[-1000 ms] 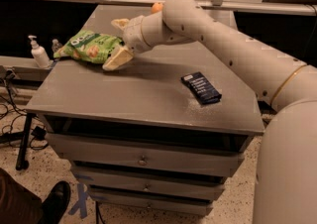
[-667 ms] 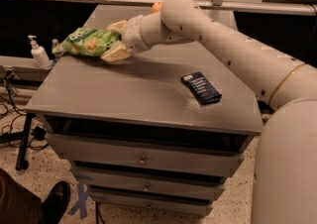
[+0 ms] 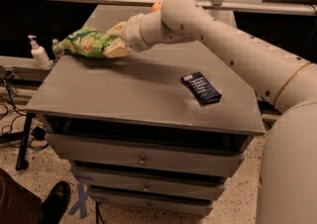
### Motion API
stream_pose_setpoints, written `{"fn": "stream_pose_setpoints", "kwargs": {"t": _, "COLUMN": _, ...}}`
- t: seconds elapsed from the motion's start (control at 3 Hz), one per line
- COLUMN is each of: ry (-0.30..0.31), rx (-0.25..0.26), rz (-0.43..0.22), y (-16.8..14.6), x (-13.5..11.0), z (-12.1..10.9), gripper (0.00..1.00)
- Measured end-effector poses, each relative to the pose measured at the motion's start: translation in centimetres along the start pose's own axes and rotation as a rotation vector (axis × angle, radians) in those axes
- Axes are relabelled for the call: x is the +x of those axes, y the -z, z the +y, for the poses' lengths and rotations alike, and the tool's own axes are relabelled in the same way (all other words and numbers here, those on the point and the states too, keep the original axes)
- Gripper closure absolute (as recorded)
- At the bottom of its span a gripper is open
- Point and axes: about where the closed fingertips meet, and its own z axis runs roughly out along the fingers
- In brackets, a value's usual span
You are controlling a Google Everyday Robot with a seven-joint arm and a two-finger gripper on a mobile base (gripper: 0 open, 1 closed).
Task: Pick green rice chip bag
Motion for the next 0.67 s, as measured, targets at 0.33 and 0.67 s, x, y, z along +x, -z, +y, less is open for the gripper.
{"fn": "stream_pose_setpoints", "kwargs": {"t": 0.33, "ry": -0.007, "rx": 0.027, "rz": -0.010, "y": 1.2, "x": -1.0, "z": -0.6, "gripper": 1.00}}
{"fn": "stream_pose_setpoints", "kwargs": {"t": 0.67, "ry": -0.017, "rx": 0.075, "rz": -0.034, "y": 3.2, "x": -2.1, "z": -1.7, "gripper": 1.00}}
